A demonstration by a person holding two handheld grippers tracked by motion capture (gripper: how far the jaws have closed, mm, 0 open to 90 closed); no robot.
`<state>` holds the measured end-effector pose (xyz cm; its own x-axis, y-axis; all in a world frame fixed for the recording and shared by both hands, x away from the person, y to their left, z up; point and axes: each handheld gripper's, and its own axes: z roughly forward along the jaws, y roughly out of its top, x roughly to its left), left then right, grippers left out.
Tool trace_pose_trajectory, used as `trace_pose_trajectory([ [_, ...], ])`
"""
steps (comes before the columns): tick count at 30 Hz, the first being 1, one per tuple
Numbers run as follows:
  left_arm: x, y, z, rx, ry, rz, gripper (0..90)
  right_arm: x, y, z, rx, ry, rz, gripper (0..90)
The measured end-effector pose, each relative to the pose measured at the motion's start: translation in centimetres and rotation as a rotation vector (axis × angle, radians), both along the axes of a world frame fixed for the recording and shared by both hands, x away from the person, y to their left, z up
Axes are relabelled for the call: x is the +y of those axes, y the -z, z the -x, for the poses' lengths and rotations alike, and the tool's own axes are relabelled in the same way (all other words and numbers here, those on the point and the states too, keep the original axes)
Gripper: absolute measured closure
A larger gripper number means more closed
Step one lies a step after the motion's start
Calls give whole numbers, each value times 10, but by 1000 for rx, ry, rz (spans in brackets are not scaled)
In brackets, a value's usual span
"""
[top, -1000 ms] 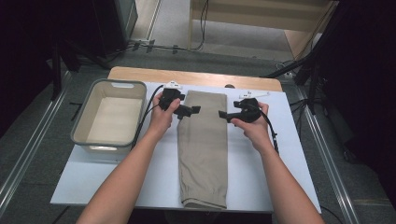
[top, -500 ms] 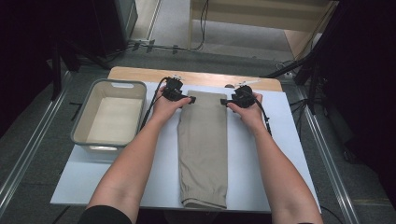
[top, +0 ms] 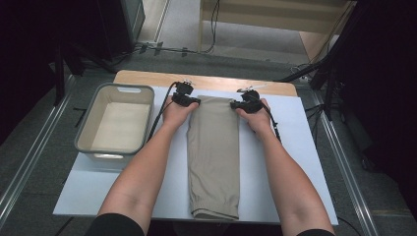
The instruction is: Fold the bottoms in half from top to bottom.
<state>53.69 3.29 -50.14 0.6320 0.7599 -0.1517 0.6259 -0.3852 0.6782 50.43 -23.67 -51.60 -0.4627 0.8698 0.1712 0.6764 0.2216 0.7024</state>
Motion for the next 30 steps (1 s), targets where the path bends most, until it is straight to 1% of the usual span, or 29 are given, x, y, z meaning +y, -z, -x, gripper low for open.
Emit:
trace_pose_trajectory([
  [1, -1, -2, 0, -3, 5, 6, 895, 0, -2, 0, 2, 4, 1, 839],
  [2, 0, -4, 0, 0, 6, 22, 899, 0, -5, 1, -5, 11, 2, 844],
  [3, 0, -8, -1, -10, -1, 37, 900, -1, -7, 1, -10, 11, -5, 846],
  [5, 2, -19, -3, -36, -8, 52, 900, -2, -16, 2, -38, 8, -1, 850],
  [7, 2, -35, -5, -80, -22, 47, 900, -4, -26, 2, -62, 16, -4, 851],
  [9, 4, -52, -7, -108, -27, 98, 900, -7, -40, 1, -98, 26, -9, 850],
  [10, 4, -60, -8, -127, -19, 111, 900, -8, -48, 1, -119, 31, -13, 851],
  [11, 4, -67, -6, -152, -9, 134, 900, -10, -56, 2, -141, 34, -18, 850],
  [12, 5, -73, -4, -175, 0, 154, 900, -12, -64, 3, -162, 33, -28, 850],
  [13, 6, -77, -2, -184, 6, 164, 900, -13, -71, 6, -186, 34, -32, 850],
  [14, 7, -79, 1, -194, 13, 168, 900, -14, -76, 9, -206, 30, -33, 850],
  [15, 8, -81, 4, -203, 23, 171, 900, -15, -80, 12, -220, 24, -23, 850],
  [17, 11, -82, 13, -228, 36, 189, 900, -15, -84, 20, -238, 12, -11, 850],
  [18, 12, -82, 17, -235, 44, 194, 900, -15, -86, 25, -249, 9, -17, 850],
  [21, 17, -82, 32, -254, 60, 208, 900, -14, -86, 41, -280, -8, -21, 850],
  [23, 20, -82, 44, -264, 73, 215, 900, -12, -84, 54, -293, -19, -34, 849],
  [26, 26, -80, 62, -272, 85, 232, 900, -10, -82, 73, -317, -43, -39, 849],
  [30, 34, -75, 87, -284, 99, 243, 900, -8, -81, 99, -343, -67, -50, 849],
])
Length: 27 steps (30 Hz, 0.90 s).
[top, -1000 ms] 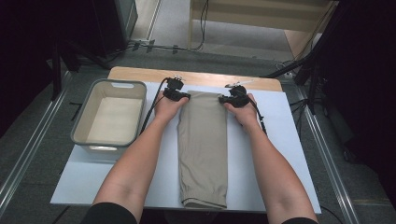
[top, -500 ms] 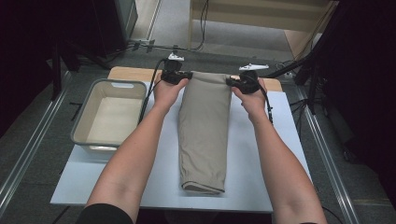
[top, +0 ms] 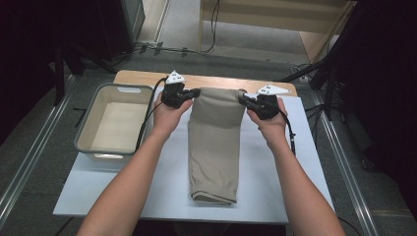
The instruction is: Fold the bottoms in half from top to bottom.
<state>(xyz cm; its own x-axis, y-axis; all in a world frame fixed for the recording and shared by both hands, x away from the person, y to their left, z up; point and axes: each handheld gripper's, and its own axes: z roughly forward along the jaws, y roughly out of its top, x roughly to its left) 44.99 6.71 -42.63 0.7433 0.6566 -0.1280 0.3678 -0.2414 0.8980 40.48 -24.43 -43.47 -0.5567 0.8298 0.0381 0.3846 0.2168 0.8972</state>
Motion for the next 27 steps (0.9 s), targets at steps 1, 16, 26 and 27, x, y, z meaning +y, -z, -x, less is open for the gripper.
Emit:
trace_pose_trajectory([
  [1, 2, 1, 6, -2, 6, 0, 900, 1, 0, 7, -6, -4, -4, 849],
  [16, 21, 12, 100, -57, 68, 5, 900, 10, 19, 105, -46, -70, -15, 849],
  [26, 36, 35, 158, -69, 135, -12, 900, 15, 36, 164, -44, -112, -17, 848],
  [27, 38, 38, 163, -59, 141, -3, 900, 15, 37, 169, -46, -117, -18, 848],
])
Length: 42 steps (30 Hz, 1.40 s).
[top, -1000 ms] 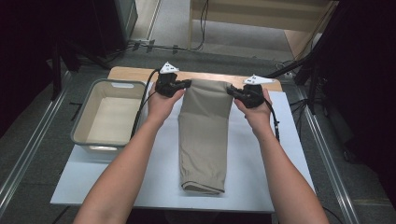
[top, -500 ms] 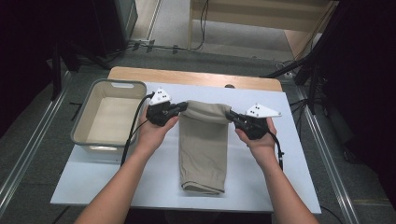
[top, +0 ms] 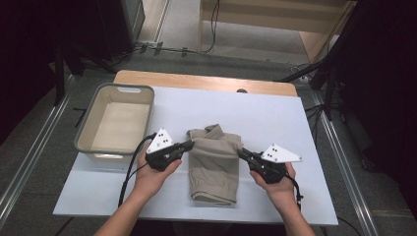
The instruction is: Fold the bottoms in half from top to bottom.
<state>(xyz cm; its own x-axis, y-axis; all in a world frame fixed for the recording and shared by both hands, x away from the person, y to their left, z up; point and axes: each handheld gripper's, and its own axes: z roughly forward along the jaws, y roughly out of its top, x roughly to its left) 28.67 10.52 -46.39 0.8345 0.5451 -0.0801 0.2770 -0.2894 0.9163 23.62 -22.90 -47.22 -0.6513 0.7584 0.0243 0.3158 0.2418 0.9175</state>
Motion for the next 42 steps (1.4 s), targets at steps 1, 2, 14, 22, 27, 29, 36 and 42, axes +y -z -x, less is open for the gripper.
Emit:
trace_pose_trajectory([
  [1, 2, 3, 5, 4, 7, 9, 900, 1, 1, 4, 1, -4, 1, 848],
  [2, 4, 5, 9, 8, 11, 8, 900, 1, 3, 8, -1, -6, 7, 848],
  [14, 16, 13, 70, 34, 143, -35, 898, -2, 19, 62, 21, -92, 25, 829],
  [22, 14, 1, 69, 96, 216, 52, 419, -19, 2, 82, 60, -162, -80, 515],
  [27, -2, 10, 42, 195, 169, 31, 438, -4, 5, 57, 105, -59, -65, 545],
  [29, -7, 18, 44, 249, 203, 4, 462, 4, 13, 49, 161, -67, -73, 497],
  [36, -6, 24, 74, 207, 264, -93, 814, 22, 26, 68, 185, -200, 14, 766],
  [42, -3, 21, 92, 205, 358, -114, 666, 19, 22, 92, 204, -293, 38, 658],
])
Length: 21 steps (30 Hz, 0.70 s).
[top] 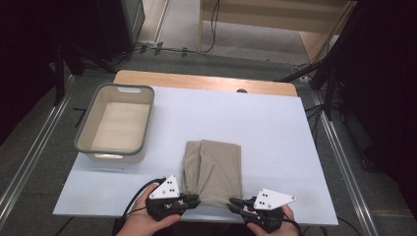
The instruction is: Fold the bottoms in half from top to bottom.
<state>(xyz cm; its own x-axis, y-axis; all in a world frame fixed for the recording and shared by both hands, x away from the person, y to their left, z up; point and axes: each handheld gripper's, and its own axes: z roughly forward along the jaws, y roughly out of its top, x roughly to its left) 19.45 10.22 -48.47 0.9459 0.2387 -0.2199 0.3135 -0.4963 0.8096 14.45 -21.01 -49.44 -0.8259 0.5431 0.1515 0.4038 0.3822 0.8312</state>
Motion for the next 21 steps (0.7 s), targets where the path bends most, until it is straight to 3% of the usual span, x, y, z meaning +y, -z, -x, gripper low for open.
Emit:
trace_pose_trajectory([
  [1, 1, -4, 1, -8, -3, 19, 587, -2, -3, 3, -6, -12, -13, 607],
  [3, 2, -14, -1, -14, -25, 81, 457, -5, -11, 4, -30, -10, -46, 593],
  [5, 1, -25, -10, -18, -52, 132, 450, -9, -18, 0, -50, 18, -96, 645],
  [7, -5, -31, -21, -21, -88, 148, 522, -9, -20, -8, -63, 79, -100, 728],
  [9, -18, -30, -33, -43, -140, 113, 602, -4, -15, -19, -65, 137, -67, 780],
  [11, -32, -24, -47, -32, -163, 102, 625, 7, -3, -27, -56, 191, -4, 818],
  [12, -39, -22, -54, -32, -164, 88, 629, 13, 3, -30, -38, 183, 8, 818],
  [14, -50, -16, -67, -69, -196, 41, 657, 26, 12, -30, -21, 128, 18, 818],
  [18, -60, 2, -101, -7, -244, -28, 714, 46, 19, -17, -26, 26, 70, 818],
  [21, -61, 16, -119, 15, -271, -100, 733, 50, 23, -12, -22, 0, 91, 818],
])
